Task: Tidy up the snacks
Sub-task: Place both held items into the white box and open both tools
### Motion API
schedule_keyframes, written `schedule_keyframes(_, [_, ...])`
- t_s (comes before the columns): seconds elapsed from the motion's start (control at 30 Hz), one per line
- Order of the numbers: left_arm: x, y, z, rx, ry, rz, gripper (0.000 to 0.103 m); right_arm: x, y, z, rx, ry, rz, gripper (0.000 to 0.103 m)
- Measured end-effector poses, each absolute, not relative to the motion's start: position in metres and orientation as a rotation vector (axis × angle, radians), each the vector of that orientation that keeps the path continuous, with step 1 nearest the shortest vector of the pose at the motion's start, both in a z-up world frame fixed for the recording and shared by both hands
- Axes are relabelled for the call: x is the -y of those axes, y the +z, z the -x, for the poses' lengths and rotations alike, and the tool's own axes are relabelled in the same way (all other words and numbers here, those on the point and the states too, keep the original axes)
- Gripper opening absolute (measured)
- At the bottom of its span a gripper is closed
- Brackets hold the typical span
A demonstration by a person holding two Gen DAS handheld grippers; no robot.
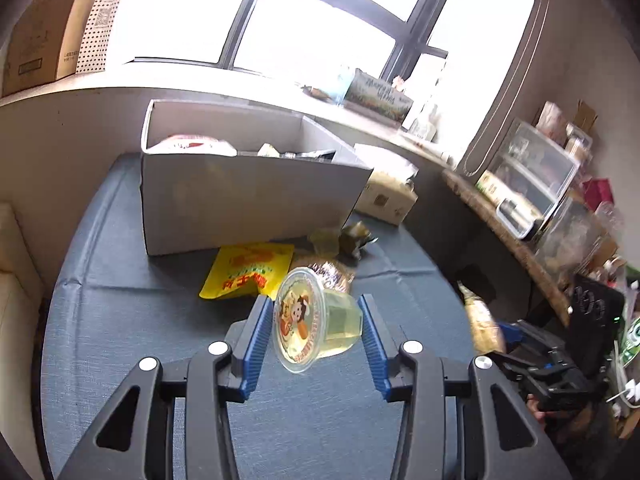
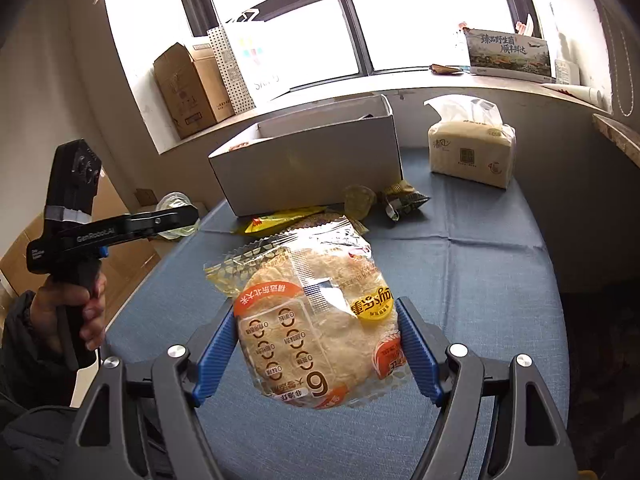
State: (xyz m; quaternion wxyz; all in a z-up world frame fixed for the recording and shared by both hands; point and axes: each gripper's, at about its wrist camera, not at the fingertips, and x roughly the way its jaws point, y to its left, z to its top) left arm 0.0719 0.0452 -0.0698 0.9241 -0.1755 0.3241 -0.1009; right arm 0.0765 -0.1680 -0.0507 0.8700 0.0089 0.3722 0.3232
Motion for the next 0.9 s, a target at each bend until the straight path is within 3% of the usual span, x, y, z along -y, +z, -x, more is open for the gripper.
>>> schedule_keyframes(0.13, [-0.058,-0.036,-0.071,-0.588,-0.193,0.339,0.048,0.151,-0.029,-0.103,-0.745,0.701,-0.061,0.080])
schedule_keyframes(0.4, [-0.093,0.007,-0.149,-0.512,-0.141,0.329,0.048,0.104,0.019,-0.202,-0.698,0.687,-0.200,0.080])
schedule_keyframes(0.73, [-0.109,0.019,-0.275,-0.612,-0.053,0.226,0.049,0.044,0.031,-0.320,-0.700,0.607,-0.183,0.081])
schedule_keyframes(0.77, [-0.111,0.017,-0.284,-0.646,-0.054,0.233,0.053,0.039,0.030,-0.326,-0.720,0.614,-0.170,0.082])
schedule_keyframes(0.83, [-0.116,0.011,-0.291,-0.693,0.002,0.255,0.086,0.035,0.030,-0.333,-0.736,0.584,-0.133,0.092])
schedule_keyframes(0.87, [-0.118,0.010,-0.288,-0.678,0.028,0.257,0.103,0.037,0.030,-0.332,-0.716,0.559,-0.132,0.102])
schedule_keyframes(0.9, [-0.118,0.009,-0.282,-0.655,0.024,0.254,0.103,0.042,0.029,-0.330,-0.690,0.544,-0.148,0.103])
